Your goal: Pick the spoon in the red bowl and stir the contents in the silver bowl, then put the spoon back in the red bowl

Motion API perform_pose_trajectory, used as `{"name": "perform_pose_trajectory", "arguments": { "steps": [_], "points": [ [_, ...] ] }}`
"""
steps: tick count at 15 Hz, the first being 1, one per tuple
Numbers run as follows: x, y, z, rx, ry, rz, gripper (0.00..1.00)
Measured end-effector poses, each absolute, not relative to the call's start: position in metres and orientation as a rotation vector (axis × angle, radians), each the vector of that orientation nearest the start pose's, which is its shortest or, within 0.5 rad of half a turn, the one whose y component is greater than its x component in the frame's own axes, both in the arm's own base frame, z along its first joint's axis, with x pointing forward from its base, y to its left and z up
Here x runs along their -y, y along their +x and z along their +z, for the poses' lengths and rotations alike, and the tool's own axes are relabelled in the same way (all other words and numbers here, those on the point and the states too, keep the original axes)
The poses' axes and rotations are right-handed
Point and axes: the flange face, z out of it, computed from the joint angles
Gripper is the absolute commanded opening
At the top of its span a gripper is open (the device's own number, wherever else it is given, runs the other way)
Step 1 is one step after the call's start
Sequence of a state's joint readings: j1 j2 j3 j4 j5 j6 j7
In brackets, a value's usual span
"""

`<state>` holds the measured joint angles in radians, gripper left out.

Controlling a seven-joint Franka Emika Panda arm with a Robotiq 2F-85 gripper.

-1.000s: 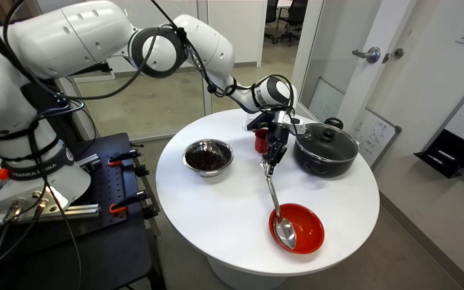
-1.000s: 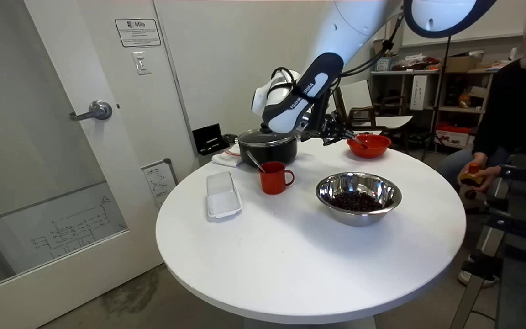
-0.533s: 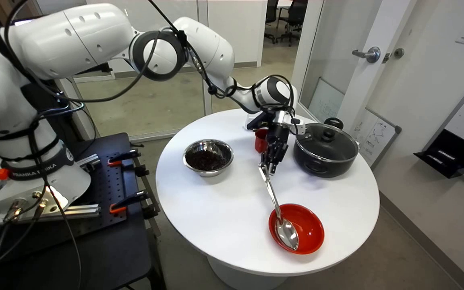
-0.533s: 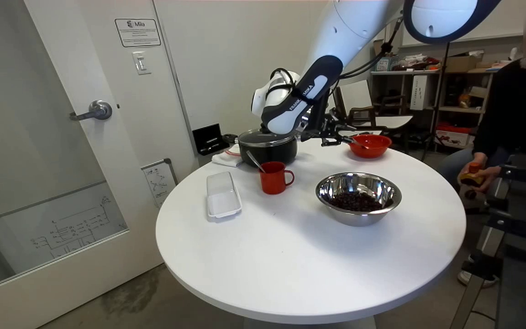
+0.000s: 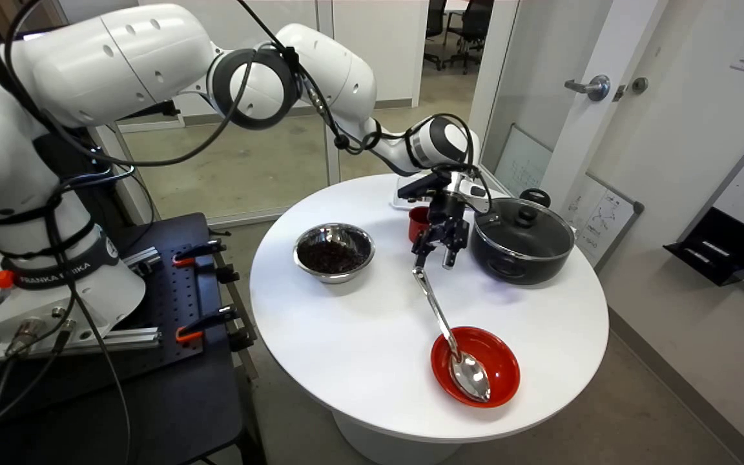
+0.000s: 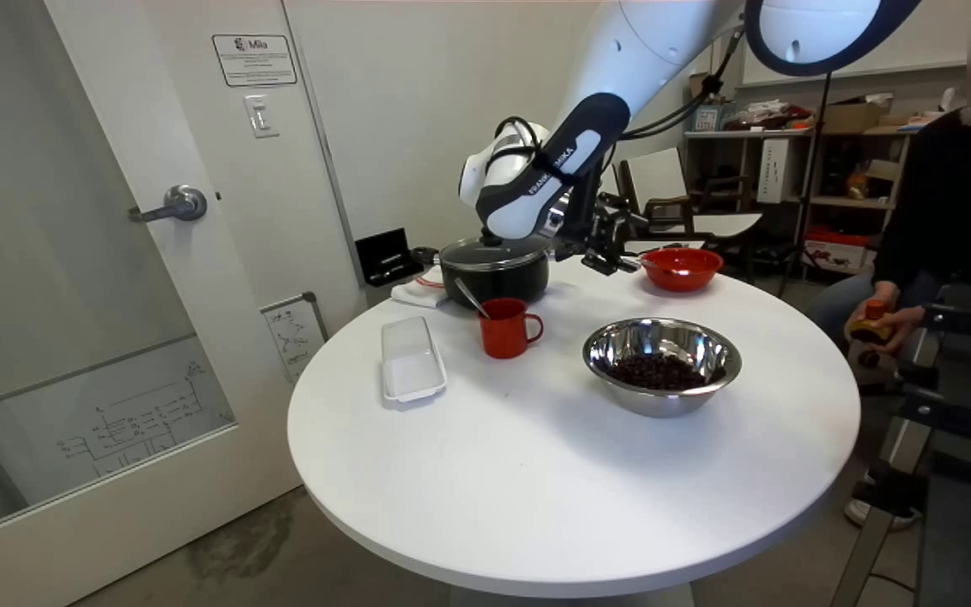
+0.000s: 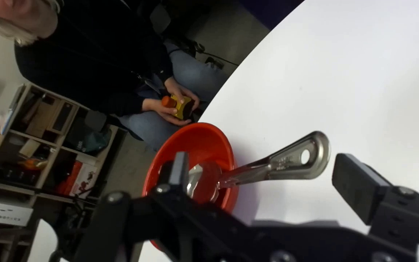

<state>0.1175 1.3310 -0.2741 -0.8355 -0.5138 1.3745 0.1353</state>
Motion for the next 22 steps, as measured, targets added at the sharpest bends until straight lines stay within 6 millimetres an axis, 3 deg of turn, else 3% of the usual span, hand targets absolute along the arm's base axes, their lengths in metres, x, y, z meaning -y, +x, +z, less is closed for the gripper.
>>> {"name": "perform_pose_trajectory", "arguments": {
  "steps": [5,10,13,17,22],
  "points": [
    [0.095,0.708,0.133,-0.137,2.290,-0.939,1.00],
    [0.122,0.724,0.202,-0.391,2.421,-0.926,1.00],
    [0.139,0.732,0.231,-0.560,2.478,-0.849,1.00],
    [0.163,0.738,0.249,-0.791,2.513,-0.723,1.00],
    [0.178,0.738,0.252,-1.045,2.508,-0.570,1.00]
  ]
}}
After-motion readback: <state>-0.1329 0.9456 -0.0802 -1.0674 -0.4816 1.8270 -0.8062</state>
